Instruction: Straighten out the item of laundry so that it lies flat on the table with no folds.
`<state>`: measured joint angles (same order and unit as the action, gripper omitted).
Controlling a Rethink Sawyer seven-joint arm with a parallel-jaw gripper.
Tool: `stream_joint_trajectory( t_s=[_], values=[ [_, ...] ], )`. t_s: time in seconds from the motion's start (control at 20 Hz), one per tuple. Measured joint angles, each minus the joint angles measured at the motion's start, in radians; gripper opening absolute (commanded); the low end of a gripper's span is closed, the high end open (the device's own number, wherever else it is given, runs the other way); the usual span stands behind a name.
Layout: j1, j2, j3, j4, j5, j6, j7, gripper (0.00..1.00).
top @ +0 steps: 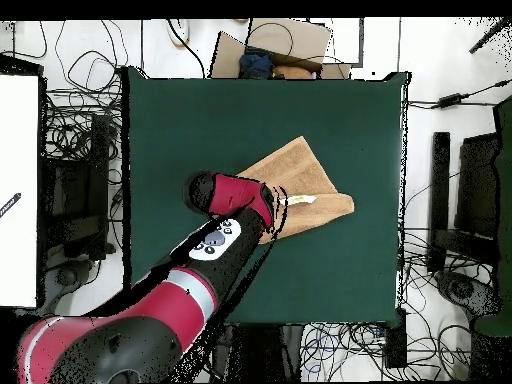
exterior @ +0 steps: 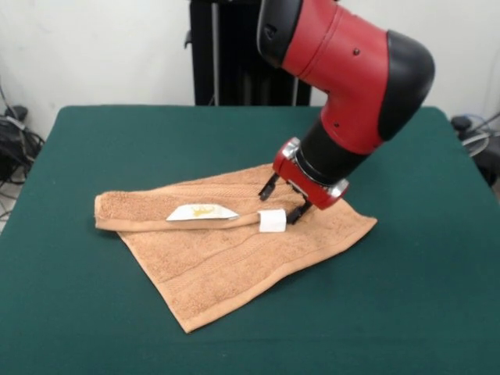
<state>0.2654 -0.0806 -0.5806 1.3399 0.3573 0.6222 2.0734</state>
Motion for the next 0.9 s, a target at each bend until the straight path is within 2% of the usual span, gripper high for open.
stream_joint_trajectory(
  t_s=[0.9],
  values=[
    [0.002, 0.002, -0.027, -0.002, 0.008, 0.099, 0.0, 1.0]
  ],
)
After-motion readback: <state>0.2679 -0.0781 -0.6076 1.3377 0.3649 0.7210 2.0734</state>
